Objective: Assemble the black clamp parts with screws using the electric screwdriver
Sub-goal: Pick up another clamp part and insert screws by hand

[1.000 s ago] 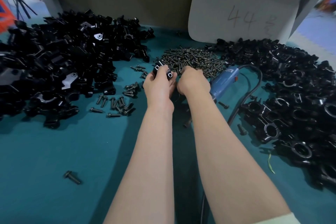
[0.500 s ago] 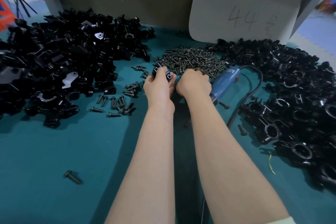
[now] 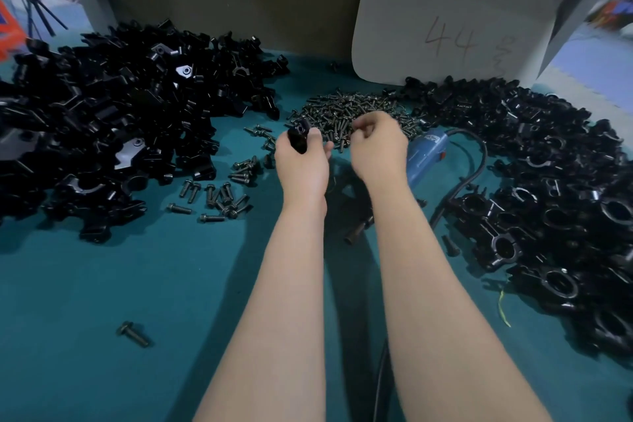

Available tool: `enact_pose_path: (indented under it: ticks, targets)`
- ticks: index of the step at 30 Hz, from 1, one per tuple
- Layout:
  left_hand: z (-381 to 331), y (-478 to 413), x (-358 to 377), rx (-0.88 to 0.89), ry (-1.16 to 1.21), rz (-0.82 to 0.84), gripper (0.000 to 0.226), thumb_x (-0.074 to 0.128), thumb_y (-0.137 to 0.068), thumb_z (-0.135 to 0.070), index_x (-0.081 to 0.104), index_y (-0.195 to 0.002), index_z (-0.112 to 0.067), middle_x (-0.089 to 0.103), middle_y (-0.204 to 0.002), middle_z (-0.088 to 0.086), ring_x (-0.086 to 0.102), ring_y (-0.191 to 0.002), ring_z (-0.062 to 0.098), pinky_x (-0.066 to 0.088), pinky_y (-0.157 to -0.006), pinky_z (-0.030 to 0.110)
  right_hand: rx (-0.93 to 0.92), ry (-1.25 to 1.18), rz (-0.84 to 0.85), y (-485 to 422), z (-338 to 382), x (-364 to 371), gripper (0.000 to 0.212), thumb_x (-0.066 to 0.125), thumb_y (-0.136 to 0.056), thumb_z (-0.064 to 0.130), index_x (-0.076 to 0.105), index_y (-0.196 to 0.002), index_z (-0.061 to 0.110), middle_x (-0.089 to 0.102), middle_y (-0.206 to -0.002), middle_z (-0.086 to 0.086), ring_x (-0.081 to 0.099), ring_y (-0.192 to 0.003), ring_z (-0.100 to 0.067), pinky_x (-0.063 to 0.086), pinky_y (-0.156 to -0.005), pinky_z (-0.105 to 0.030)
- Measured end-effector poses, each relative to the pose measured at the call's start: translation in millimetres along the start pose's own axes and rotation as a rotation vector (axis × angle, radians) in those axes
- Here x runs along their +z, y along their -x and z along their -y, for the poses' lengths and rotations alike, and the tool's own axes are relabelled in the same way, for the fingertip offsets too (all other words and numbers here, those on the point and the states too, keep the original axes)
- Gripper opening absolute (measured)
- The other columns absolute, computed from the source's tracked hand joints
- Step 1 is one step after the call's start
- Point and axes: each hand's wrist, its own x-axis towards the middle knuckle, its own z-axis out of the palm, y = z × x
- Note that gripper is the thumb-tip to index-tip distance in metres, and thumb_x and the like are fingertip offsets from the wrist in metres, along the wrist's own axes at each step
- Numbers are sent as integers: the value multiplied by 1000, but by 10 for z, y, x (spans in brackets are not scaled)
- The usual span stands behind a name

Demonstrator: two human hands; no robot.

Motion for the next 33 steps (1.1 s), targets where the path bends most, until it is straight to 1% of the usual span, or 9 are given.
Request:
enact_pose_path:
  ticks: [3,6,9,12,17,22,26,28,33]
  targets:
    - [32,24,24,143,-287,5,21,51,-99,-21,53,-113,-7,64,-102,4,65,-100,23,51,-94,39,7,-319,60,89,-14,-174,21,58,-86,3,66,-81,22,70,-88,-6,66,-88,-23,54,-84,-35]
    - [63,71,40,259,-491,39,23,51,-99,-24,52,-117,-10,65,-107,5,64,-102,22,50,-83,31,-42,-369,118,118,1,-281,22,64,-85,5,65,-76,26,72,-88,-10,67,-89,-27,54,-86,-42]
    - [68,85,38,288,-617,58,39,50,-99,-27,46,-134,-11,66,-109,5,63,-101,20,43,-77,26,-138,-278,111,99,16,-331,19,65,-86,9,64,-79,26,68,-82,5,66,-84,-13,55,-83,-32]
    - [68,96,48,299,-701,81,45,50,-99,-30,43,-137,-8,64,-111,4,64,-100,23,50,-84,34,-173,-177,92,95,8,-335,12,65,-87,13,65,-83,24,64,-78,13,61,-78,-4,50,-73,-15]
    - [62,104,56,309,-752,101,39,50,-98,-30,49,-129,-6,66,-109,9,65,-97,26,52,-85,40,-174,-98,56,108,-2,-318,11,65,-88,16,65,-82,25,63,-79,13,55,-70,4,38,-55,1]
    - [89,108,65,360,-873,81,25,48,-97,-31,50,-105,-7,56,-80,0,53,-67,16,37,-53,30,-205,-68,39,141,48,-290,10,66,-87,16,65,-80,24,64,-79,10,57,-70,1,38,-58,1]
    - [81,96,61,329,-931,60,36,45,-97,-28,49,-124,-4,60,-95,8,58,-84,28,42,-66,35,-206,-58,-3,198,79,-198,3,65,-88,21,66,-86,19,65,-82,7,61,-82,-11,45,-73,-18]
    - [88,94,58,296,-931,54,36,45,-98,-28,51,-125,-5,61,-100,8,59,-90,28,43,-68,35,-198,-40,-19,220,72,-160,9,63,-90,25,68,-91,17,66,-86,5,59,-84,-12,45,-76,-23]
    - [63,81,54,257,-821,26,31,48,-96,-31,57,-112,-6,64,-103,9,59,-91,27,40,-69,33,-184,-59,182,147,70,-225,14,61,-91,20,71,-101,21,62,-87,10,51,-71,5,37,-57,1]
